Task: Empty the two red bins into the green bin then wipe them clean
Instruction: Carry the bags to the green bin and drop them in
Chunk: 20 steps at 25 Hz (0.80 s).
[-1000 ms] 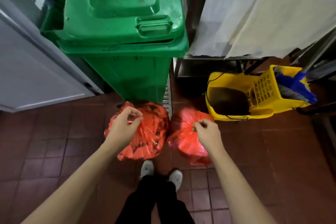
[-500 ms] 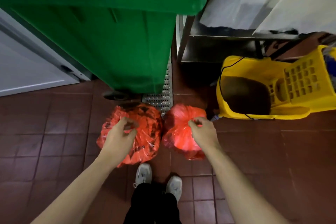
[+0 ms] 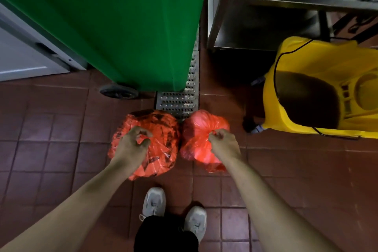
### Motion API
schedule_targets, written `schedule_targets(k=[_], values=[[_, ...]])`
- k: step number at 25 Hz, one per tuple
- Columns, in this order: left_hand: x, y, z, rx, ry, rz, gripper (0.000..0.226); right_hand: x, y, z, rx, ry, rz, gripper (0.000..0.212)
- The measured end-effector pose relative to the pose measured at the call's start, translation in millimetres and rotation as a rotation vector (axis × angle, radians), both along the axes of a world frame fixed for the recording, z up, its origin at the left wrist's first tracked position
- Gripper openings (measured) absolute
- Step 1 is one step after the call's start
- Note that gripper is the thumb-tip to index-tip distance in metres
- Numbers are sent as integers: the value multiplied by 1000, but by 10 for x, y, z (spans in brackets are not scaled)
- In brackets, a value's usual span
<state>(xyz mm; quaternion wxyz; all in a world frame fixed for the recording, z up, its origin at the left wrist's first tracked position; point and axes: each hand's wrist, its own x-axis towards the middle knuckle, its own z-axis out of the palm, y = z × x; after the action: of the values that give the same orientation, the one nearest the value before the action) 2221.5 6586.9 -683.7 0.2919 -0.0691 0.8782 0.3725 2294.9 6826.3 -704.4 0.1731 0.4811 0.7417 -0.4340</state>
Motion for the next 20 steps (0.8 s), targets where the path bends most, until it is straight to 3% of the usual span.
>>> schedule_targets(k=[9, 14, 20], values=[[-29, -48, -575, -107, -163, 97, 5, -55, -56, -289, 3, -74, 66, 15], [-22, -157, -662, -221, -244, 93, 15, -44, -32, -255, 42, -109, 81, 10], [67, -259, -415, -460, -212, -149, 26, -30, -162, -106, 40, -43, 101, 10]])
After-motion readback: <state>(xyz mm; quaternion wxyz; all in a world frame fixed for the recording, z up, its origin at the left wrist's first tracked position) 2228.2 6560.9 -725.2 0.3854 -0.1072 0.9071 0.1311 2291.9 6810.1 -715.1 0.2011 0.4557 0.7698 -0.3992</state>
